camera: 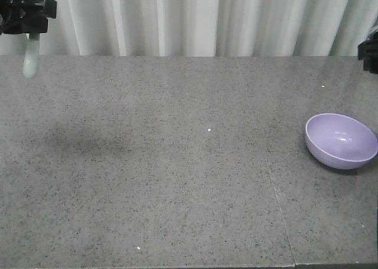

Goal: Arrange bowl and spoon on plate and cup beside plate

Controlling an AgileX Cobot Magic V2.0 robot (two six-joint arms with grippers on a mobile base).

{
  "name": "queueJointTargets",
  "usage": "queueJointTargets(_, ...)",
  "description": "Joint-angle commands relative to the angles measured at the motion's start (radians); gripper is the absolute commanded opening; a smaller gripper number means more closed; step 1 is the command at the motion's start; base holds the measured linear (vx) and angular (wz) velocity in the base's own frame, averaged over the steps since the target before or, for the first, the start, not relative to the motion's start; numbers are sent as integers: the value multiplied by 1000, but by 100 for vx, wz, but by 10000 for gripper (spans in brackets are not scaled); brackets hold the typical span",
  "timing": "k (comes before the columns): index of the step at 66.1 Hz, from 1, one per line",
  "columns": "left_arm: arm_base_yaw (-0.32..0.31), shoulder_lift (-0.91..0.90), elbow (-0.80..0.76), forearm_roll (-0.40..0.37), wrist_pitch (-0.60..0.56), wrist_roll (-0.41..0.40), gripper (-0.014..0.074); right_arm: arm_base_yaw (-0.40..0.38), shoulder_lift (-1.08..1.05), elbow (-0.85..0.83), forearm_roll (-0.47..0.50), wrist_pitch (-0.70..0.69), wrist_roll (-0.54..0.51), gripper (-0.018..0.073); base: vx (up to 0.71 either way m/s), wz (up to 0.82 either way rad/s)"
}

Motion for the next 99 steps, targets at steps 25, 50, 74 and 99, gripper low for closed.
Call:
queueJointTargets(25,-6,-38,-31,-17,-58,-1,-6,-178,180,-35,139,31,-143,594,0,0)
queueJointTargets(50,-6,-38,-31,-17,-58,-1,-6,-201,283,-35,176,33,-178,594,0,0)
queueJointTargets(74,-6,-38,-31,-17,-58,-1,-6,-201,349,-35,156,0,-178,594,0,0)
queueJointTargets(99,-6,-38,-31,-17,-58,-1,-6,-201,409,-35,158,-40,-178,528,0,0)
